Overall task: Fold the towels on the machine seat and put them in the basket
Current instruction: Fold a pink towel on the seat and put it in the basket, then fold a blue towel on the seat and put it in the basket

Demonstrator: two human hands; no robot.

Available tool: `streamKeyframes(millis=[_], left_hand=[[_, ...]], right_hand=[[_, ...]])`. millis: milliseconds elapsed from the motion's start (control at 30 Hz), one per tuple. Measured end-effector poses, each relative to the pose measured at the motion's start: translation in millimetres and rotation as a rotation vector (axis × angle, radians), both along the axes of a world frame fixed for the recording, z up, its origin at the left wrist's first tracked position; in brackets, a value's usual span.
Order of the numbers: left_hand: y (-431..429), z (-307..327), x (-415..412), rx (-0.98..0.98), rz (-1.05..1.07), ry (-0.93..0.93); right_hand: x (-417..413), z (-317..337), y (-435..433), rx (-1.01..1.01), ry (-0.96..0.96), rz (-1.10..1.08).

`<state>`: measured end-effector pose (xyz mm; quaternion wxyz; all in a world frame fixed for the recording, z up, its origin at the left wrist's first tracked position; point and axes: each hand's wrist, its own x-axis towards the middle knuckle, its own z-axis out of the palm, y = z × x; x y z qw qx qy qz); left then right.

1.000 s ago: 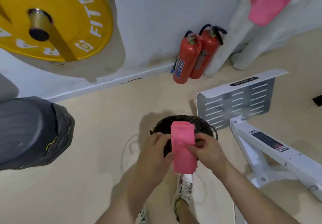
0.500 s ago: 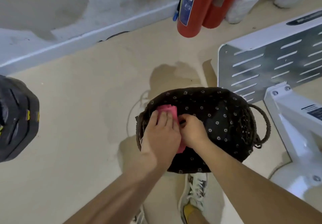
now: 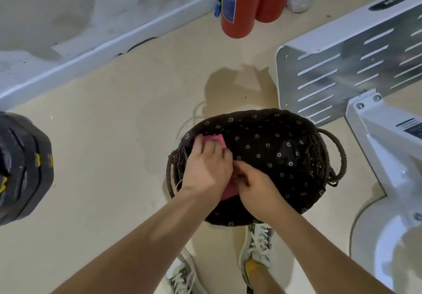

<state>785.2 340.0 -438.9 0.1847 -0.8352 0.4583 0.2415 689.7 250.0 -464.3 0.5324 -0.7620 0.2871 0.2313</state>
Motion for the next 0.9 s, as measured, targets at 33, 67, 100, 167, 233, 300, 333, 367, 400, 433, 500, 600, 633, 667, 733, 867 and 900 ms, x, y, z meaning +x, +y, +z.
streamKeyframes(millis=[33, 67, 100, 167, 233, 300, 333, 367, 400, 433, 500, 600, 633, 667, 733, 867, 900], left_hand=[[4, 0, -1, -0.054, -0.021, -0.029], [8, -3, -1, -0.088, -0.040, -0.057], [13, -7, -1, -0.099, -0.056, -0.076], [18, -15, -5, -0.047, -0.071, -0.081], [18, -21, -7, -0.019, -0.067, -0.084], [16, -23, -9, 0.002, -0.062, -0.046], [14, -19, -9, 0.008, -0.049, -0.019], [11, -11, -7, 0.027, -0.028, 0.005], [7, -2, -5, 0.042, -0.009, 0.020], [5, 4, -3, 0.060, 0.022, 0.041], [3, 18, -1, 0.067, 0.057, 0.053], [-7, 66, 5, 0.008, 0.108, 0.072], [-11, 86, 7, -0.051, 0.157, 0.102], [-13, 106, 8, -0.117, 0.211, 0.127], [-13, 148, 11, -0.324, 0.329, 0.163], [-10, 249, 19, -0.668, 0.566, 0.209], [-11, 280, 20, -0.739, 0.580, 0.197]], right_hand=[[1, -1, 0, -0.021, 0.008, 0.007], [1, -1, 1, -0.046, 0.026, 0.025], [0, -2, 3, -0.051, 0.048, 0.039], [1, -2, 9, -0.009, 0.091, 0.058], [5, 1, 10, 0.015, 0.132, 0.089], [10, 5, 7, 0.006, 0.169, 0.171], [11, 11, 5, -0.011, 0.174, 0.221], [11, 17, 2, -0.031, 0.172, 0.256], [11, 27, -1, -0.044, 0.171, 0.266], [12, 39, -5, -0.050, 0.163, 0.253], [12, 66, -15, -0.065, 0.127, 0.194], [10, 112, -32, -0.089, 0.085, 0.114], [9, 128, -37, -0.091, 0.081, 0.082], [7, 144, -41, -0.091, 0.080, 0.046], [5, 181, -50, -0.099, 0.069, -0.022], [-2, 272, -65, -0.131, -0.015, -0.162], [-4, 298, -68, -0.151, -0.054, -0.188]])
